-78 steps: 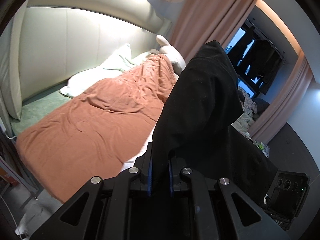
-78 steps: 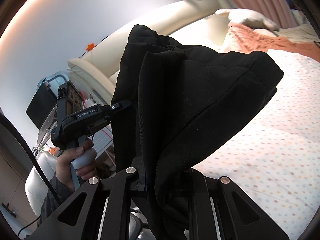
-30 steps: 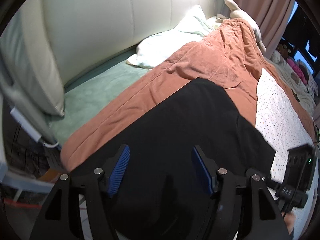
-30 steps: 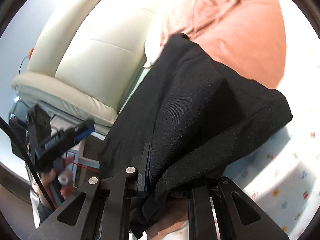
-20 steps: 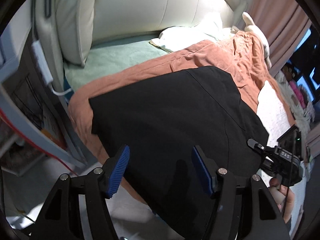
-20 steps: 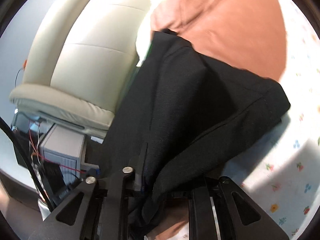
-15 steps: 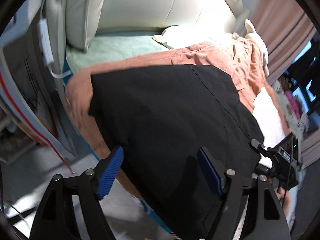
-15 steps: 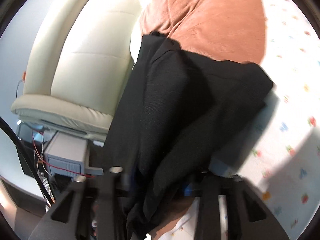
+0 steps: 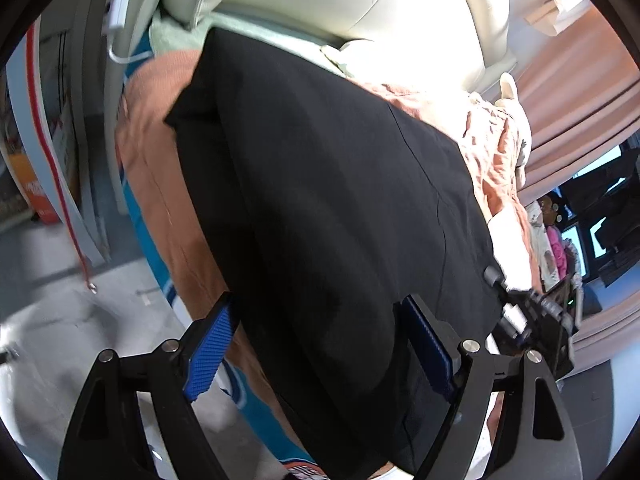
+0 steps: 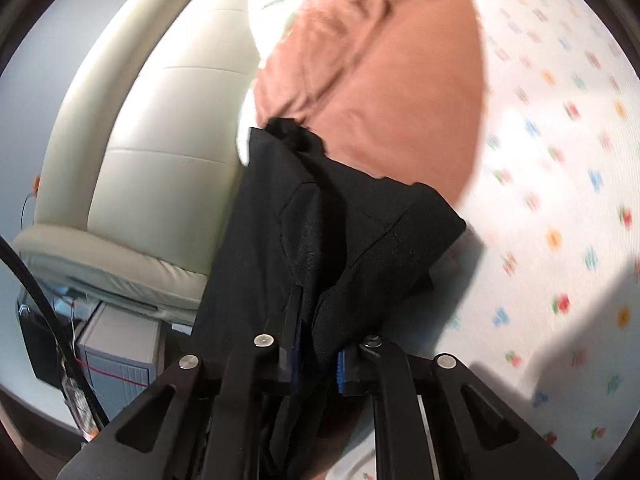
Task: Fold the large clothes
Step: 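Lower the jacket onto the bed edge and open both tools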
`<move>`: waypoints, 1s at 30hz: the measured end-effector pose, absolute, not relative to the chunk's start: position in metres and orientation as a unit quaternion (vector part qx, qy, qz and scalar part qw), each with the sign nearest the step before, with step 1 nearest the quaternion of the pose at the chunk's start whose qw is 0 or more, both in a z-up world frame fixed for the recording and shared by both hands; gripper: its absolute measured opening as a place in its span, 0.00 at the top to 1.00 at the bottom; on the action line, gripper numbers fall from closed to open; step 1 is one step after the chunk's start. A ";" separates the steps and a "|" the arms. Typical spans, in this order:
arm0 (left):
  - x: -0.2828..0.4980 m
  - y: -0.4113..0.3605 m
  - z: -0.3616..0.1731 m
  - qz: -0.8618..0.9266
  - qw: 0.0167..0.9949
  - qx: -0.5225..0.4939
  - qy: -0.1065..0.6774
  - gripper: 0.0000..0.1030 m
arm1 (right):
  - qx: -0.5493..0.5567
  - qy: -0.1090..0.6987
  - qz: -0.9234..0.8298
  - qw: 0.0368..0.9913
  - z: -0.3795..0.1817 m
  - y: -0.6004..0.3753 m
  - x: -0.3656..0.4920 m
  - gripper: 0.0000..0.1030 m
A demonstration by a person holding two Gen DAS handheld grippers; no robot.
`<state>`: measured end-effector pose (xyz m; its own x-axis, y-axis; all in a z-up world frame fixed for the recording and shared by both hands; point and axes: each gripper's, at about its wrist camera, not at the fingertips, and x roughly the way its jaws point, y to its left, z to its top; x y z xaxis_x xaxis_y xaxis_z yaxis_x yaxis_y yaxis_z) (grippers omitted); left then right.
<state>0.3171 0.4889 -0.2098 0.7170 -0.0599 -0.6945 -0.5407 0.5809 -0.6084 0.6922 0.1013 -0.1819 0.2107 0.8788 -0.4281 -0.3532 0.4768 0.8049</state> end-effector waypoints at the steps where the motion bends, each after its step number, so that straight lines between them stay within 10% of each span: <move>1: 0.317 0.487 -0.213 0.142 0.818 -0.439 0.343 0.19 | 0.272 0.452 0.432 0.731 -0.175 0.104 0.693 0.93; 8: 0.314 0.478 -0.221 0.129 0.818 -0.456 0.326 0.21 | 0.223 0.479 0.402 0.748 -0.188 0.124 0.702 0.90; 19: 0.298 0.465 -0.209 0.133 0.814 -0.460 0.329 0.34 | 0.239 0.489 0.363 0.756 -0.173 0.085 0.687 0.35; 30: 0.262 0.429 -0.153 0.159 0.824 -0.431 0.332 0.34 | 0.217 0.457 0.389 0.770 -0.104 0.034 0.627 0.19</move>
